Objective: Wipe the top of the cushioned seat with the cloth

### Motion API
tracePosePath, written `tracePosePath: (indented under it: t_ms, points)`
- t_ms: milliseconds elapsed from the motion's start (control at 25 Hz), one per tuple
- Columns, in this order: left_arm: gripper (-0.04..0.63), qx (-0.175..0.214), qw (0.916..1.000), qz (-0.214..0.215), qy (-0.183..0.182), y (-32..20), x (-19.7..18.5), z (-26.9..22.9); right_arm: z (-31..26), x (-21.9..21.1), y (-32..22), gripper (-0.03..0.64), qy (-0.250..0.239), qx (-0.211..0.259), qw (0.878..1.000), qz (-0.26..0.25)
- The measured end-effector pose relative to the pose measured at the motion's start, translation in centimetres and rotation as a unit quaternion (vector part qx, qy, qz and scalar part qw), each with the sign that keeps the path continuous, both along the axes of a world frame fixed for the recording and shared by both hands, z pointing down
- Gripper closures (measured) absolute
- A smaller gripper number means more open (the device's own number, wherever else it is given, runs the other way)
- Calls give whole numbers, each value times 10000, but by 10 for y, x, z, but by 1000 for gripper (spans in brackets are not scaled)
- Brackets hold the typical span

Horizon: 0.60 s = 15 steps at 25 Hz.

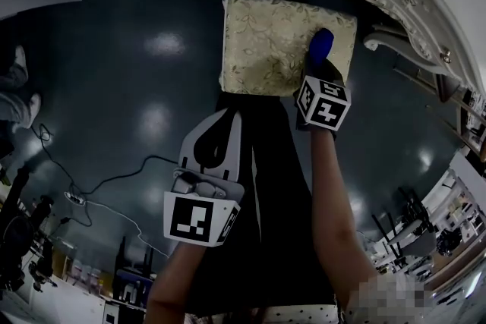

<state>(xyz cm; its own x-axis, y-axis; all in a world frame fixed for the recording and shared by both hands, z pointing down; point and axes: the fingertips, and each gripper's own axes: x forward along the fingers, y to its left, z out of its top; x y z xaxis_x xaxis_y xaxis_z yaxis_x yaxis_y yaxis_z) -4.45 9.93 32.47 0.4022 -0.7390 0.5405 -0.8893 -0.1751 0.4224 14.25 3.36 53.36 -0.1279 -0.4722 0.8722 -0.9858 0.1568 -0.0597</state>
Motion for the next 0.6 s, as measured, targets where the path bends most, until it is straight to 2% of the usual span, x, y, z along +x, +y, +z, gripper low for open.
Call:
tracePosePath:
  t_ms: [600]
  points:
    - [600,17,9999,-154,78,3,-22,-2,-2,-52,1,531,-191,-26,9997,-144]
